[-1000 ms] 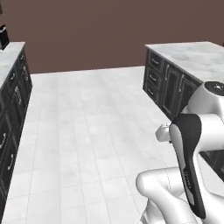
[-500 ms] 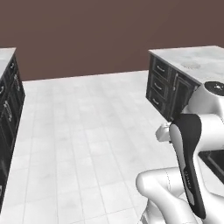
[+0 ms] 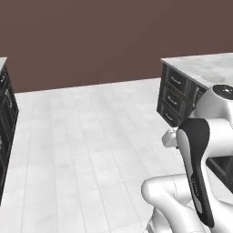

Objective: Pick sweet potato from the fridge and place it on the plate on the counter.

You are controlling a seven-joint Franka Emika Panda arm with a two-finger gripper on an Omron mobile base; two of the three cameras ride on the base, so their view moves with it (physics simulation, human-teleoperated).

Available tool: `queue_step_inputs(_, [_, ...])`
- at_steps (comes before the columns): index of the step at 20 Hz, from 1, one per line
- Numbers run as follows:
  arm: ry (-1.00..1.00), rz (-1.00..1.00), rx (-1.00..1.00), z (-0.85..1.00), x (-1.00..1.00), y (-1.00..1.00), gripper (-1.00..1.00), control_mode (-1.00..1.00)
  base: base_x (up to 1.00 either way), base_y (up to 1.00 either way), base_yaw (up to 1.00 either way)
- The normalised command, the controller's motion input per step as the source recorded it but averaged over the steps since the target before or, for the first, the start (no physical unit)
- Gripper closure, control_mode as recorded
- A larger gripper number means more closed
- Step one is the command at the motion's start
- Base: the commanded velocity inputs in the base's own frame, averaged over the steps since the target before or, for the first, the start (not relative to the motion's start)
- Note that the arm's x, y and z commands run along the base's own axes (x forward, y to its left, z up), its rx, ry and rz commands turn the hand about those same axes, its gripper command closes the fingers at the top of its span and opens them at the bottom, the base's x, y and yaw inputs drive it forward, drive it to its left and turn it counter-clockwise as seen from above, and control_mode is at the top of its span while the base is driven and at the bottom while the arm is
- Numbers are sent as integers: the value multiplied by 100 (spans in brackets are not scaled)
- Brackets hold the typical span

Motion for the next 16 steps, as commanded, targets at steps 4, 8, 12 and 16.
queue_step_inputs(4, [0, 0, 0, 0, 0, 0, 100, 100, 100, 1, -12])
queue_step_inputs(8, [0, 0, 0, 0, 0, 0, 100, 100, 100, 0, -27])
queue_step_inputs(12, [0, 0, 0, 0, 0, 0, 100, 100, 94, 1, -46])
queue_step_inputs(16, [0, 0, 0, 0, 0, 0, 100, 100, 36, 1, -78])
